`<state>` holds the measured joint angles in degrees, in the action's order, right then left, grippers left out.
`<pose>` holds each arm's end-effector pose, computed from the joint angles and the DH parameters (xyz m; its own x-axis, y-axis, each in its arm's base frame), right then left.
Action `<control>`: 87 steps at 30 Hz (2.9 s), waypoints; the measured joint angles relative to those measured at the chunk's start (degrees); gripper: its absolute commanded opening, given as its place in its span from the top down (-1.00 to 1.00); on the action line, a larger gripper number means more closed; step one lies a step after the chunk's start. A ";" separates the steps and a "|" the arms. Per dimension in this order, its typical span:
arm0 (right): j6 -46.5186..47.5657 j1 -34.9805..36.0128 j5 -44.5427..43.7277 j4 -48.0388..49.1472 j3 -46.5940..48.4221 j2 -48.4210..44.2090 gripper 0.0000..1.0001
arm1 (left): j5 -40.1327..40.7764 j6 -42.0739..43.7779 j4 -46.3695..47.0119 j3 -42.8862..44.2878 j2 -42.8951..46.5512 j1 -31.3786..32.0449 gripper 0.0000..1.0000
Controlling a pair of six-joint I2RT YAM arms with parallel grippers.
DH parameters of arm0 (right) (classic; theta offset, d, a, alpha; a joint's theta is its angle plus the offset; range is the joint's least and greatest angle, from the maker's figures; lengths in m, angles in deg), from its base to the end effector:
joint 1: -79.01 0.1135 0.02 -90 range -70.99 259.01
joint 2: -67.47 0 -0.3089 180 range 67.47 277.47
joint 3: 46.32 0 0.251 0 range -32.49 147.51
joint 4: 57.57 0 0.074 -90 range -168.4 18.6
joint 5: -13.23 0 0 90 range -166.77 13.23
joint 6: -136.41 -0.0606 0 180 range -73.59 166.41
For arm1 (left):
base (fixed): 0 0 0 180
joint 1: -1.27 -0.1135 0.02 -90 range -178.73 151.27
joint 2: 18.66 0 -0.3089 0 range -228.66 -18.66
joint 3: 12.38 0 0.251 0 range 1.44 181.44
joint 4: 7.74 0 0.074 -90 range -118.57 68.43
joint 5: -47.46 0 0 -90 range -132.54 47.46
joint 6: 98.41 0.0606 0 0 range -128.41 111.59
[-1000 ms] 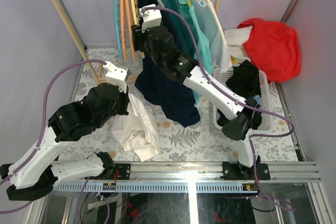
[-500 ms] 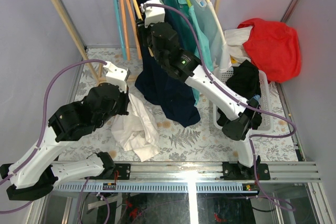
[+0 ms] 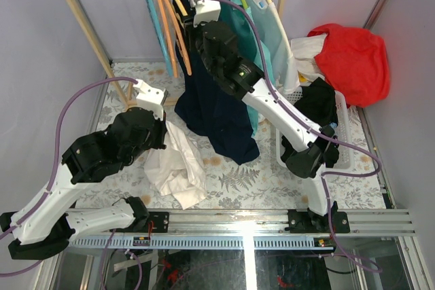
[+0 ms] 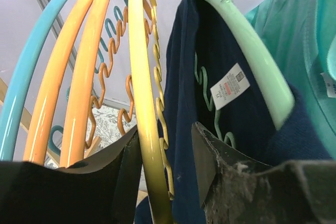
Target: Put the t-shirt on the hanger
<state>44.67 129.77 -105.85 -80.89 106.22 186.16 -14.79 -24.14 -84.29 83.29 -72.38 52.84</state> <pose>0.3401 0.3698 0.5475 0.1042 0.1695 -0.9800 -0.3779 0.9182 0.1186 0.1023 -0.0835 0.4578 -0.4631 0.1976 -0.8640 0.3423 0.9391 0.0313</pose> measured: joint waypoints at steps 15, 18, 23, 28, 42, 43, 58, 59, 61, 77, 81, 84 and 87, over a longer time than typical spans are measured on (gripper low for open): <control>-0.55 -1.11 5.01 0.76 0.24 3.30 0.66 | 0.83 0.00 -0.87 0.02 0.00 0.00 1.00; -0.35 -1.11 6.03 0.98 0.24 3.28 0.94 | 0.96 -0.02 -1.14 0.11 0.00 0.00 1.00; -0.42 -1.16 6.27 1.66 -1.07 2.56 1.00 | 1.18 0.00 -1.42 0.98 0.00 0.00 1.00; -0.68 -1.14 6.25 1.44 -3.54 -0.13 1.00 | 1.22 0.00 -1.55 1.92 0.07 0.00 1.00; -2.23 -0.55 7.26 -3.34 -9.20 -9.40 1.00 | 1.22 -0.02 -1.62 1.92 0.13 0.00 1.00; -2.60 -0.52 7.50 -3.56 -9.73 -9.92 1.00 | 1.20 0.00 -1.62 1.92 0.13 -0.02 1.00; -4.42 -0.46 11.08 -15.41 -12.24 -16.50 1.00 | 1.18 -0.04 -1.62 1.95 -1.66 -0.24 1.00; -4.55 -0.44 11.50 -15.39 -14.71 -18.03 1.00 | 1.18 -0.02 -1.64 2.05 -1.90 -0.24 1.00; -4.83 -0.44 12.28 -15.37 -21.18 -22.32 1.00 | 1.18 -0.04 -1.70 2.67 -2.49 -0.24 1.00; -13.86 -0.33 22.73 -25.27 -56.22 -70.71 1.00 | 1.22 0.09 -2.08 7.15 -11.19 -0.26 1.00; -18.80 -0.24 27.78 -31.93 -59.60 -81.18 1.00 | 1.51 0.66 -1.97 9.99 -15.19 -0.26 1.00; -22.12 -0.24 30.82 -36.20 -61.31 -87.10 1.00 | 1.90 1.40 -1.55 11.52 -18.16 -0.44 1.00; -24.87 -0.24 34.29 -39.06 -62.42 -90.64 1.00 | 2.05 2.05 -1.18 12.48 -21.09 -1.14 1.00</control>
<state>19.80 129.53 -71.55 -119.95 43.80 95.52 -12.74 -22.08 -85.47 95.77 -93.47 51.70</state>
